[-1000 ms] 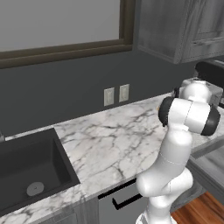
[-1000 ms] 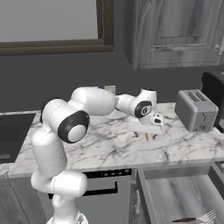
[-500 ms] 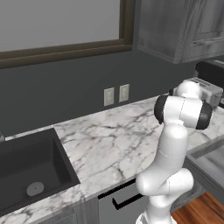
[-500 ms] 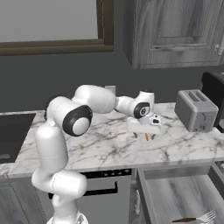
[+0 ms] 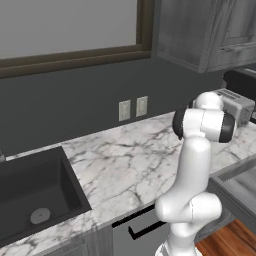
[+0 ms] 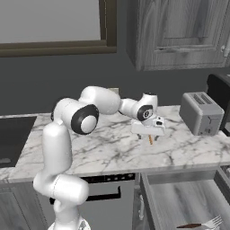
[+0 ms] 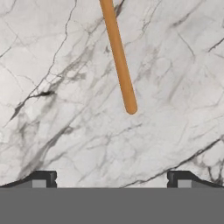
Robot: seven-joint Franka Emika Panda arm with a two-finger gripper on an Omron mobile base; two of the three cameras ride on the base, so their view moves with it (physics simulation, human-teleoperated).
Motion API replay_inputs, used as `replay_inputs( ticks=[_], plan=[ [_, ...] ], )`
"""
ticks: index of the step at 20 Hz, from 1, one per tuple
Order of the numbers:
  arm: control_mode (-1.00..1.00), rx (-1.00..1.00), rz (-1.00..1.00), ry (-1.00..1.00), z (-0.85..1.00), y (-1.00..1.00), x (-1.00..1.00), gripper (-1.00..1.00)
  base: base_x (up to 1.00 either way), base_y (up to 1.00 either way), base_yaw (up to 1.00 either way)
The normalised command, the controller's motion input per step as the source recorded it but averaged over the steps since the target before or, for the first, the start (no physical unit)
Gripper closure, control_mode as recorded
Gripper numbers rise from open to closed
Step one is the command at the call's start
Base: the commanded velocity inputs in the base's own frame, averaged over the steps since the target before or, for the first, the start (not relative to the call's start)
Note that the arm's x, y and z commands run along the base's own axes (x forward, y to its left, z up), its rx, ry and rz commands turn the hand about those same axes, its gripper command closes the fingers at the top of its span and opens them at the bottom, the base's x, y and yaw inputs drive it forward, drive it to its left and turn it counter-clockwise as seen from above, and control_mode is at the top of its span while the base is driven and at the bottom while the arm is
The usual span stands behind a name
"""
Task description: Organize the utensils by type. Pick up the wooden spoons from the counter and place them in the open cabinet. Then pick up the metallic utensils from the counter and place them in the open drawer.
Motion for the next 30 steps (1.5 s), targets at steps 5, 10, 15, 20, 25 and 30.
replay_inputs(
  ticks=[5, 10, 15, 20, 25, 30],
  plan=[
    [-1.00, 0.00, 0.00, -0.03, -0.32, 0.00, 0.33, -1.00, 0.00, 0.00, 0.00],
    [-1.00, 0.00, 0.00, -0.03, -0.27, 0.00, 0.25, -1.00, 0.00, 0.00, 0.00],
    [-1.00, 0.00, 0.00, -0.03, -0.25, 0.00, 0.25, -1.00, 0.00, 0.00, 0.00],
    [-1.00, 0.00, 0.00, -0.02, -0.19, 0.00, 0.23, -1.00, 0.00, 0.00, 0.00],
    [-1.00, 0.00, 0.00, -0.05, -0.13, -0.01, 0.17, -1.00, 0.00, 0.00, 0.00],
    [-1.00, 0.00, 0.00, -0.05, -0.19, -0.03, 0.06, -1.00, 0.00, 0.00, 0.00]
  ],
)
